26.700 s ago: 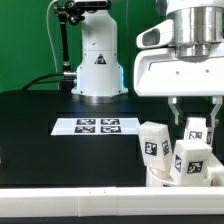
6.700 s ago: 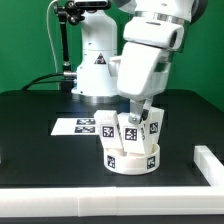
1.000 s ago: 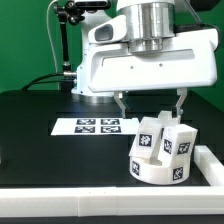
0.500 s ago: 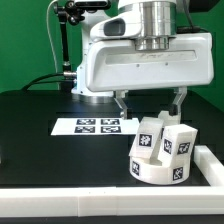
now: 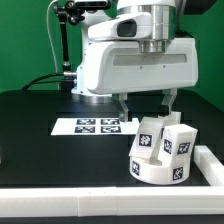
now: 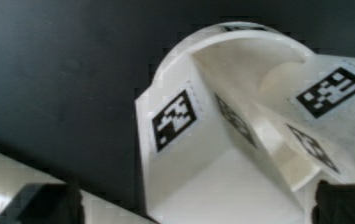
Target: Assemble stool
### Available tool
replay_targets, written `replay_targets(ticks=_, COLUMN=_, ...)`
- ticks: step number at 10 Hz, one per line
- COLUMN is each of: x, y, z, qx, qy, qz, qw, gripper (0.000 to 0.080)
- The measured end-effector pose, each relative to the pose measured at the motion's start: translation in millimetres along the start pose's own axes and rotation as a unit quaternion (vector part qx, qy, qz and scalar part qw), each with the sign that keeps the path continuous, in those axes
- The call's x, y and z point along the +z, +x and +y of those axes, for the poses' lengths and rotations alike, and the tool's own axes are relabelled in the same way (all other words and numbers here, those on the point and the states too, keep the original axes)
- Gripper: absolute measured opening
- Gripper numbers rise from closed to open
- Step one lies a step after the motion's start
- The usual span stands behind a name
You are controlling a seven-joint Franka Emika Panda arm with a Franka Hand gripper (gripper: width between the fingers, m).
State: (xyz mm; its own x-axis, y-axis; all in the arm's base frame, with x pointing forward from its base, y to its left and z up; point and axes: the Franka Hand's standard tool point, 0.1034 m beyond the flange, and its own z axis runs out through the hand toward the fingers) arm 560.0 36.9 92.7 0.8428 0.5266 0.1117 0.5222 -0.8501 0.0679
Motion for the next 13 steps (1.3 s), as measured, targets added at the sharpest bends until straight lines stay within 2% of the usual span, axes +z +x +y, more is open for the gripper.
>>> replay_targets(ticks=3, x=0.0, y=-3.0, z=5.7, qx=-0.132, qy=-0.008, qz=-0.011, qw=0.991, gripper=0.0649)
replay_targets(ticks=7, x=2.6, y=-4.4, z=3.4, qx=-0.325, qy=-0.014, qz=-0.032, qw=0.945, gripper=0.0649)
replay_targets(ticks=8, x=6.1, y=-5.9, z=2.6, qx=-0.35, qy=-0.014, qz=-0.041, qw=0.936, gripper=0.0649)
replay_targets(ticks=11, x=15.1, y=-5.4, z=0.0, qx=-0.344, qy=-0.011, qz=-0.049, qw=0.938, gripper=0.0649)
replay_targets(ticks=12, x=17.0, y=-4.6, z=-0.9, qx=-0.342, qy=-0.011, qz=-0.05, qw=0.938, gripper=0.0561)
replay_targets(ticks=13, x=17.4, y=-4.5, z=-0.3, qx=-0.339, qy=-0.011, qz=-0.05, qw=0.939, gripper=0.0561)
